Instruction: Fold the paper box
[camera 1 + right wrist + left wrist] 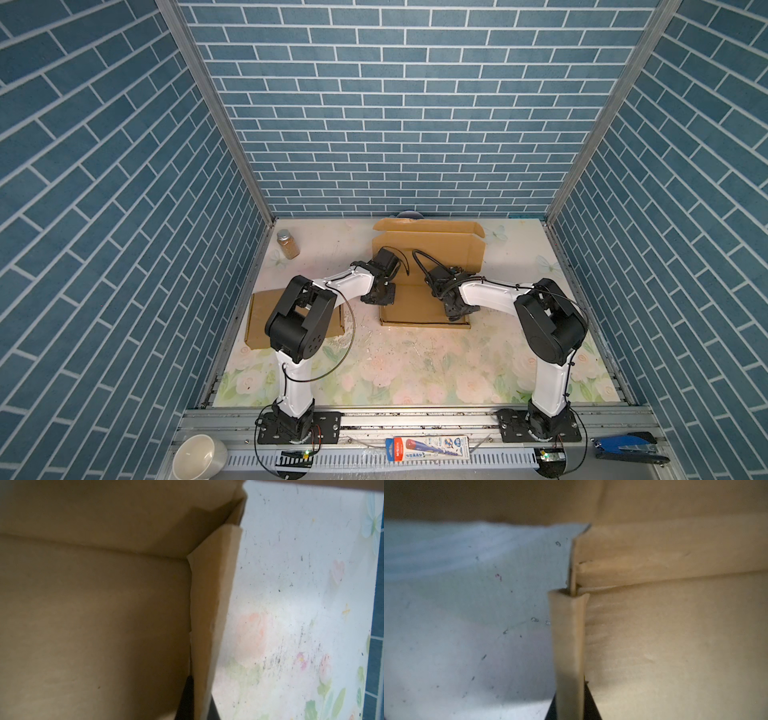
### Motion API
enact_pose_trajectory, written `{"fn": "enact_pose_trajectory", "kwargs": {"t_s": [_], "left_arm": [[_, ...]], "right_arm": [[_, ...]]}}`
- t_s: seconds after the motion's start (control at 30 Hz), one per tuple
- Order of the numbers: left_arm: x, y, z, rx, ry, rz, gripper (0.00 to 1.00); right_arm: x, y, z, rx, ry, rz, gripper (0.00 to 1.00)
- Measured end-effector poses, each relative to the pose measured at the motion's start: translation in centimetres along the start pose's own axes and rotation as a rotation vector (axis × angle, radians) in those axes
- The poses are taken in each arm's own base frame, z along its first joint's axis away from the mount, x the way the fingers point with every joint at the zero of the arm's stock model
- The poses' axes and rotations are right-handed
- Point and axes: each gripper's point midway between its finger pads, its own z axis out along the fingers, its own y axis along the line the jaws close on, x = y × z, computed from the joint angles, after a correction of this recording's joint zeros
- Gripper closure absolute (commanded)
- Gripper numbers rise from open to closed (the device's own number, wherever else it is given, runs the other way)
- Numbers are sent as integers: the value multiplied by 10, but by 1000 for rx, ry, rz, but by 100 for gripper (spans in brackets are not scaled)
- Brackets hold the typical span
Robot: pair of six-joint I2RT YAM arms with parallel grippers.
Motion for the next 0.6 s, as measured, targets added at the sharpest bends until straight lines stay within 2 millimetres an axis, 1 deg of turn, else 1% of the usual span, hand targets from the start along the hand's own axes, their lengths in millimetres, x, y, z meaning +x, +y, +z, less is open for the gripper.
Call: {"fn": "enact_pose_trajectory", "kwargs": {"t_s": [0.03,0.17,0.33,0.5,0.6], "left_arm": [[0,0,0,-25,-12,13,100],[4,1,-4,-169,-52,81,100],[6,-1,3,-309,-71,132,100],[2,1,4,-372,-82,145,100],[2,4,4,-395,-88,151,100]], "right_arm": [[1,0,-1,-5,4,0,100],[7,2,-6,-14,22,9,100],[12,4,-9,-15,35,37,100],[13,8,-8,-50,53,58,77],[13,9,-9,-77,69,64,70]]}}
